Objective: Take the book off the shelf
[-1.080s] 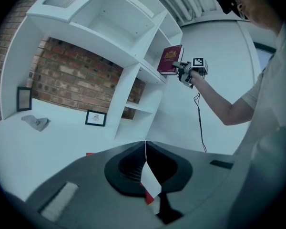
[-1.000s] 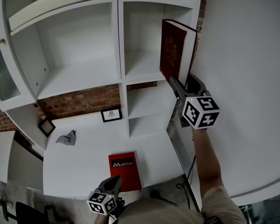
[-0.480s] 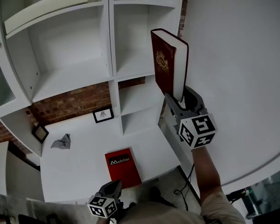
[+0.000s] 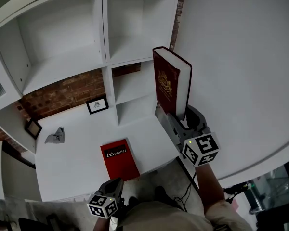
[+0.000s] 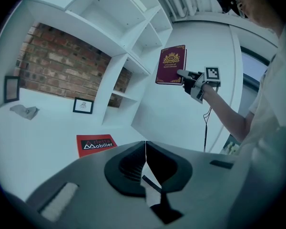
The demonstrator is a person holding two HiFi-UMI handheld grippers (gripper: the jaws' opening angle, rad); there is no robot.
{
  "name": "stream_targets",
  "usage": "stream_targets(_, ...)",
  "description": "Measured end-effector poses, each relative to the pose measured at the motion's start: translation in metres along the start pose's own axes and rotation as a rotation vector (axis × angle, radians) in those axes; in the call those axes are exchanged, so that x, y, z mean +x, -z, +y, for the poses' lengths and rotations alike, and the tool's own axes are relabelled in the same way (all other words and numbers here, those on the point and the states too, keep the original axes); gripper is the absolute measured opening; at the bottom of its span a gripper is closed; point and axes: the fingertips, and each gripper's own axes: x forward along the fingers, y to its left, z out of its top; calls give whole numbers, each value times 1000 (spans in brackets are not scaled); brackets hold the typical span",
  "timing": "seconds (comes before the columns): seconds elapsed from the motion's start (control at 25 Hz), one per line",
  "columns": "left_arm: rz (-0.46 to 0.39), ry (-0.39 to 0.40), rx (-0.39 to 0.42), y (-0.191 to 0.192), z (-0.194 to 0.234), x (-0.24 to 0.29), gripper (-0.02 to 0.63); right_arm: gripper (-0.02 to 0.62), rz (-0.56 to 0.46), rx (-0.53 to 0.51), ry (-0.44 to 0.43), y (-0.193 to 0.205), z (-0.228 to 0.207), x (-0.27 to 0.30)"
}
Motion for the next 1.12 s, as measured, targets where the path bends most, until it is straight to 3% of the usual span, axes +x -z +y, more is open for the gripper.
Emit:
stream_targets(0.4, -30, -70, -6, -9, -18, 28, 6, 209, 146, 503, -204, 95, -8, -12)
stream_targets(0.64, -27, -123, -20, -4, -36, 40, 6, 210, 322, 921, -462, 162, 14, -20)
stream_targets(0.76, -31, -167, -30, -2, -36, 40, 6, 210, 404, 1058, -535, 196, 27, -19)
stream_targets(0.84, -36, -195, -35, -2, -34, 41, 6, 210, 454, 1129, -577, 219, 32, -20)
stream_targets(0.96, -45, -237, -51, -1, -33, 40, 6, 210, 559, 1150, -623, 260, 42, -26)
stream_targets(1.12, -48, -303, -74, 3, -27, 34, 6, 210, 719, 1203, -618, 318, 54, -35)
